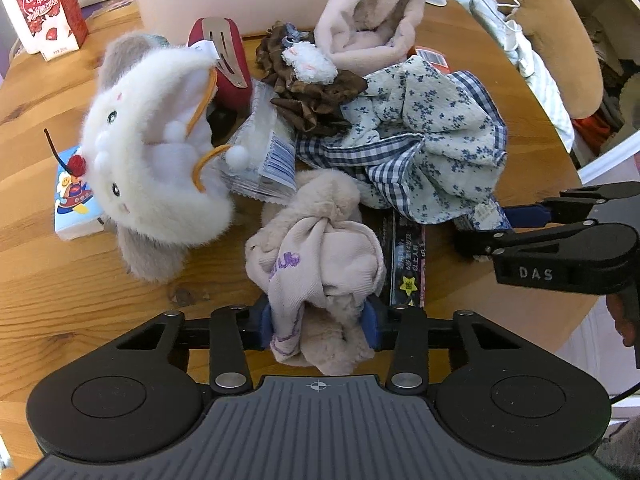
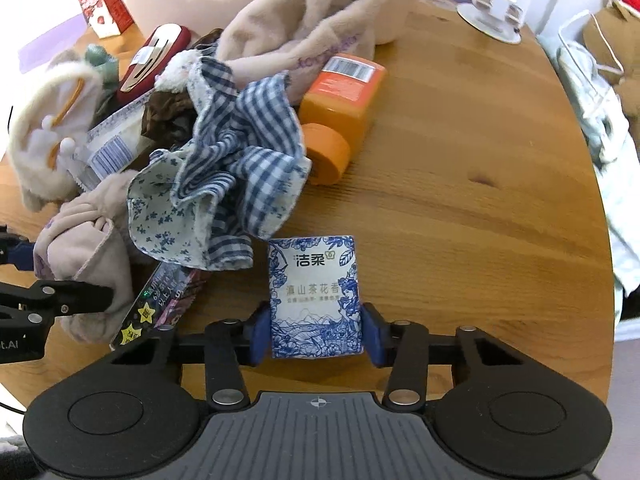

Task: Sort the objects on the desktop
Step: 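Lift both held items and carry them over the beige basket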

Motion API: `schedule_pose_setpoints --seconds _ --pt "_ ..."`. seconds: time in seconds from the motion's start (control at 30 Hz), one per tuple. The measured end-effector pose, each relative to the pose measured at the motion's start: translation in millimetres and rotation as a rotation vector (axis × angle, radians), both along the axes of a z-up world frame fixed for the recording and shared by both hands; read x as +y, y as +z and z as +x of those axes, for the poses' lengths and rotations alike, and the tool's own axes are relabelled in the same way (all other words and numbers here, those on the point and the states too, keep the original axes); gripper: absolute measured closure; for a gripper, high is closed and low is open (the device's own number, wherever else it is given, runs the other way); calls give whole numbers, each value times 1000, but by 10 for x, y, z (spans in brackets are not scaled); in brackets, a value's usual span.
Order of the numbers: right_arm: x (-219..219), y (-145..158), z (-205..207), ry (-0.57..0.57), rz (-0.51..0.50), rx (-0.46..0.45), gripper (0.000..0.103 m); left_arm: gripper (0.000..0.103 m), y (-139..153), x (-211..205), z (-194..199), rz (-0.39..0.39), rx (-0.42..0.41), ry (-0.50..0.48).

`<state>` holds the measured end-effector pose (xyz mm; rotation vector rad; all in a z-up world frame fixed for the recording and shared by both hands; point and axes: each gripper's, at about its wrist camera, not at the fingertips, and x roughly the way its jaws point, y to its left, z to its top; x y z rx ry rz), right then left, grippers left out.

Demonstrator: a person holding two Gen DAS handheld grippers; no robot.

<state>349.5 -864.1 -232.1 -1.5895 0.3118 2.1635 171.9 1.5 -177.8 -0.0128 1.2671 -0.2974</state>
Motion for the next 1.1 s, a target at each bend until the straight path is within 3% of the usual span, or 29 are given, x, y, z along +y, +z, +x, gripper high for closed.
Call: schedule_pose_setpoints --seconds 0.27,0.57,1.1 --pt "33 141 125 -52 -17 61 60 68 119 91 -89 -15 -35 21" --pt "-56 424 147 -50 7 116 60 69 406 183 -235 -35 -95 10" --pt "396 942 -66 -44 109 213 60 69 1001 373 5 -71 -256 119"
